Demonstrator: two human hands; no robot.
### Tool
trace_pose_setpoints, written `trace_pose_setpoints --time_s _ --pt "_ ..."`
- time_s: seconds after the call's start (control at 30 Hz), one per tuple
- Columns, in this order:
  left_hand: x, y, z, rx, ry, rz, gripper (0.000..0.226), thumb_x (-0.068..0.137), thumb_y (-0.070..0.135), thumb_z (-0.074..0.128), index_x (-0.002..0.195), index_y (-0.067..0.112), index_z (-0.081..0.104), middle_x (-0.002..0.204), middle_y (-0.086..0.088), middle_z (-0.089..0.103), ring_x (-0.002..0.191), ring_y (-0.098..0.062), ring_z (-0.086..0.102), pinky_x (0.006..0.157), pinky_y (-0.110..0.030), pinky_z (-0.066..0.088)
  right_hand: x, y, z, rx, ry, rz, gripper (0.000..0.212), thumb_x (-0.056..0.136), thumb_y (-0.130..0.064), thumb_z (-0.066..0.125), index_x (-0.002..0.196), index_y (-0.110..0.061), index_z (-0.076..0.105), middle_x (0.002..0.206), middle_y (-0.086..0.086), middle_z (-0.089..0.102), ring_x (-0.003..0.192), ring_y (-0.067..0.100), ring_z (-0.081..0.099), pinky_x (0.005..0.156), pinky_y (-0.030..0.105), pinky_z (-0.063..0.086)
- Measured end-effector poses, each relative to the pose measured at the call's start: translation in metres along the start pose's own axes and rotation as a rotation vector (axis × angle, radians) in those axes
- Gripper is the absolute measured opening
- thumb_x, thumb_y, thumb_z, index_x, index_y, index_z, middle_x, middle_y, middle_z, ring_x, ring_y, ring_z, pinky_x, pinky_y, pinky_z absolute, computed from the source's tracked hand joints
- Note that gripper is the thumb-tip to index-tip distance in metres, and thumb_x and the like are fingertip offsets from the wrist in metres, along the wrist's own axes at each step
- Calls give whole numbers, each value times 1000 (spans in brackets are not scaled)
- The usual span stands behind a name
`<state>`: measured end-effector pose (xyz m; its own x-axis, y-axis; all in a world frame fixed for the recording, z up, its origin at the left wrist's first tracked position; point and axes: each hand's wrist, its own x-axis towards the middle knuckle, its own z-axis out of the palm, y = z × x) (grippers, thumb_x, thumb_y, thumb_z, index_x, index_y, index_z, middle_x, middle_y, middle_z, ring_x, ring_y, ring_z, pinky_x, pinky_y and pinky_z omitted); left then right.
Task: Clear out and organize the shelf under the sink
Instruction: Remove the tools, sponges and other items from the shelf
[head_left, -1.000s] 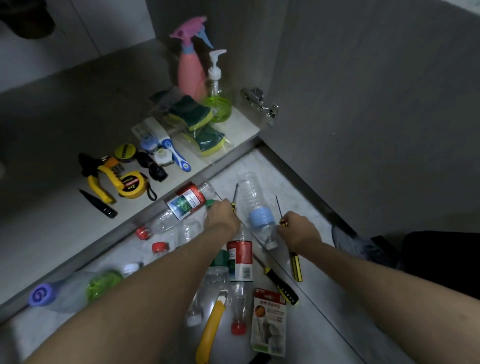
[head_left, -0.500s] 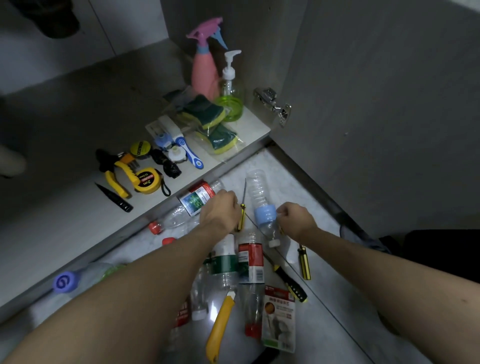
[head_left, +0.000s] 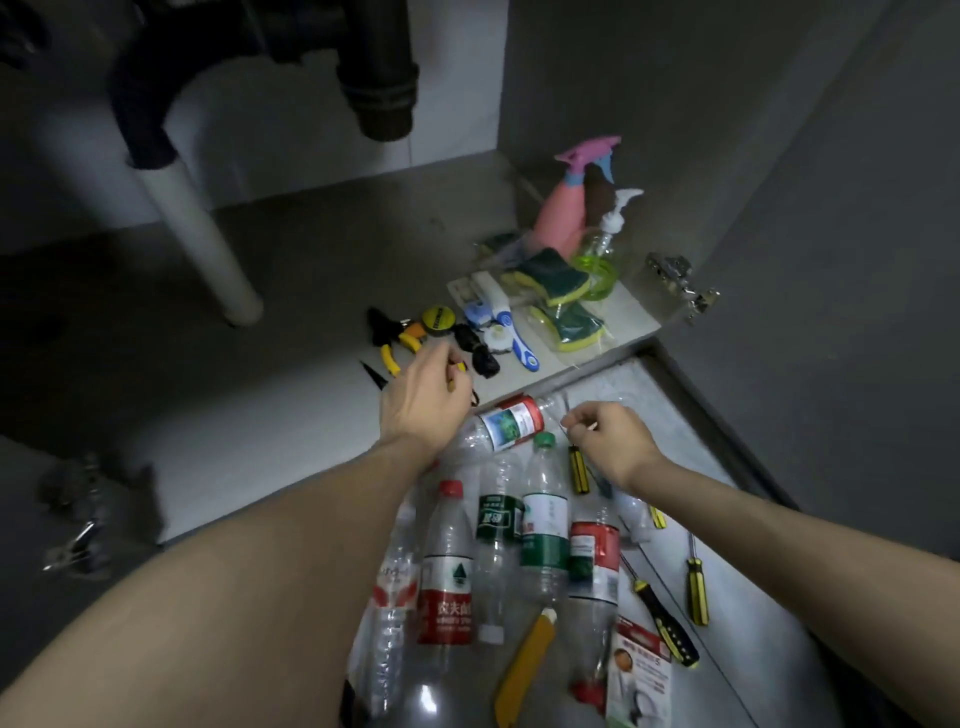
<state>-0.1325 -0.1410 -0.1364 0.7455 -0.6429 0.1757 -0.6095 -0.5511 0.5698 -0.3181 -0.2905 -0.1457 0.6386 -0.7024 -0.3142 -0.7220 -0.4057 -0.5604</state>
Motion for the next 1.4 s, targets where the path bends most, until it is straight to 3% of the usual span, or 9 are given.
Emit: trace_pose_setpoints --time_s 0.13,0.27,0.47,0.67,0.87,1.0,1.1,1.27,1.4 --pt "32 -30 -37 61 29 -268 11 91 31 49 97 25 57 109 -8 67 99 -36 63 70 -34 40 19 -60 16 -61 18 -110 15 96 -24 55 93 -25 69 96 -1 73 93 22 66 81 35 53" --pt "58 -71 -57 195 -201 -528 38 90 32 58 122 12 63 129 -17 62 121 -38 58 92 -38 49 45 -124 37 -143 18 -223 22 93 -31 55 111 -22 65 109 8 70 101 32 63 85 40 53" --pt "67 -122 -69 288 -381 -466 49 96 37 53 137 11 49 142 -17 51 129 -36 50 99 -39 44 82 -197 84 -387 10 -316 56 87 -57 56 121 -14 54 124 12 56 115 34 56 86 43 51" --pt "60 -145 -58 226 -392 -511 44 95 38 54 129 10 57 134 -19 56 122 -38 54 97 -38 46 101 -208 105 -581 6 -297 60 88 -43 64 132 -5 49 132 18 48 124 36 46 79 40 41" --pt "65 -115 -33 80 -406 -540 39 89 51 57 102 15 66 115 -14 65 105 -34 62 85 -35 51 87 -192 73 -269 29 -298 55 93 -40 59 129 0 46 129 23 47 114 40 52 88 40 42" --pt "75 -91 -17 240 -444 -564 42 82 38 68 115 14 67 123 -10 64 113 -29 62 92 -33 53 58 -161 47 344 -153 -67 29 99 -33 54 111 -7 54 99 12 56 86 28 62 70 43 62" --pt "80 -81 -12 258 -511 -598 39 76 24 80 110 10 67 117 -10 66 106 -25 65 85 -31 53 33 -128 31 415 -242 15 33 102 -35 47 113 -5 54 89 8 52 69 19 61 79 48 62" --pt "84 -67 -23 176 -282 -533 33 94 19 58 124 7 62 128 -17 63 118 -37 61 88 -39 52 -12 -81 20 428 -315 80 39 103 -44 47 120 -9 51 100 7 50 74 15 58 73 35 62" --pt "67 -22 -31 17 -201 -348 25 100 16 45 121 16 57 123 -19 62 113 -41 58 82 -38 44 -45 -58 12 760 -409 230 28 103 -36 52 110 -8 52 96 13 53 63 15 50 62 28 59"
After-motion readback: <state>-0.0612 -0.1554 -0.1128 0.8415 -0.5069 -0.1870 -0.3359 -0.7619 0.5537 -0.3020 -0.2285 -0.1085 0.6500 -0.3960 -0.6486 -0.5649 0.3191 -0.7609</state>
